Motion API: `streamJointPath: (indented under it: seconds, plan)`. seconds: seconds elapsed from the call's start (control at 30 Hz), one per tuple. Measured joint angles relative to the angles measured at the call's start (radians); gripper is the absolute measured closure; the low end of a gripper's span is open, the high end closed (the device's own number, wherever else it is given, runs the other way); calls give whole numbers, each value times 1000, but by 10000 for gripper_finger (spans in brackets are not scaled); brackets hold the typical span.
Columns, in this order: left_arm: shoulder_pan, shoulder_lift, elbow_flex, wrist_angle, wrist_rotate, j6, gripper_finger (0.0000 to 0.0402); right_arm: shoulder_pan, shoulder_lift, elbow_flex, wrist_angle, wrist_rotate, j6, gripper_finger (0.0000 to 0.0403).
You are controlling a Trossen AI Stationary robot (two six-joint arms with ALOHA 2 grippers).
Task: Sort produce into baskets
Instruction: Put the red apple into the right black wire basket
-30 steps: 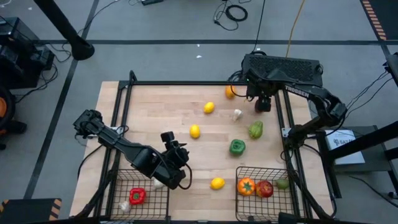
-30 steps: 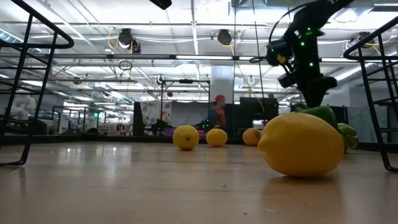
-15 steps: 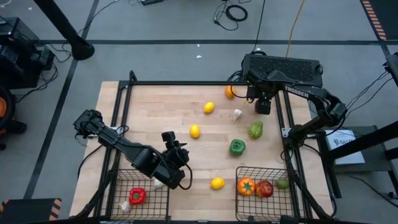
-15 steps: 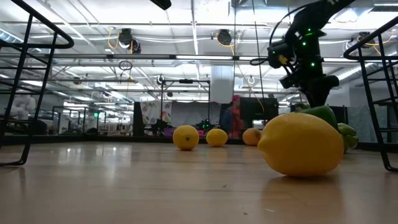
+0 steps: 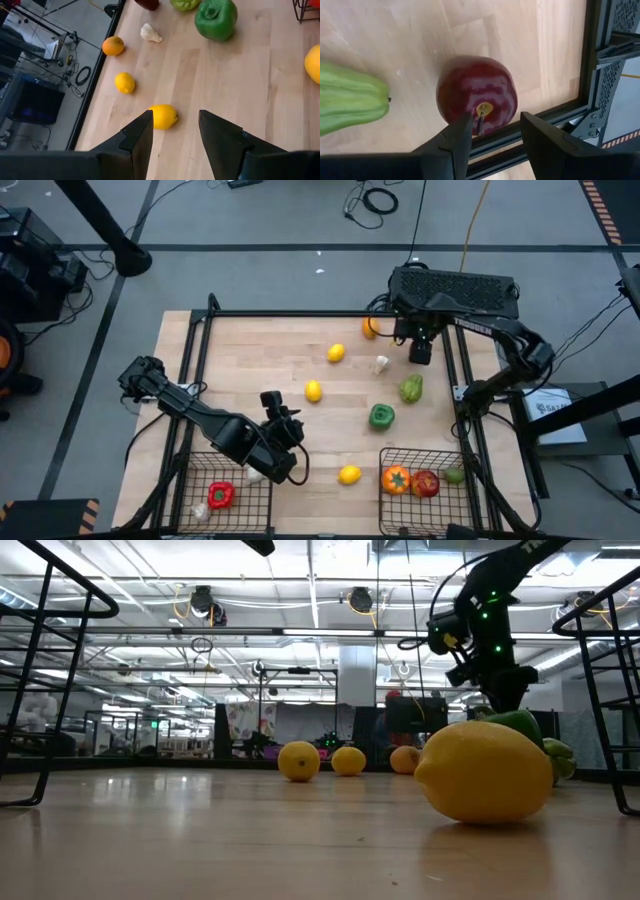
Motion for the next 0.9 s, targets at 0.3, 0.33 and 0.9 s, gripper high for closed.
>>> streamJointPath:
  seconds: [0.3, 0.33, 0.9]
  plan:
    - [0, 0, 0, 1, 0, 13, 236, 0, 29, 0, -3, 29, 16, 244]
    - [0, 0, 0, 1, 0, 13, 236, -1, 29, 0, -16, 30, 21, 244]
    - [0, 0, 0, 1, 0, 15, 236, -41, 29, 0, -16, 17, 16, 244]
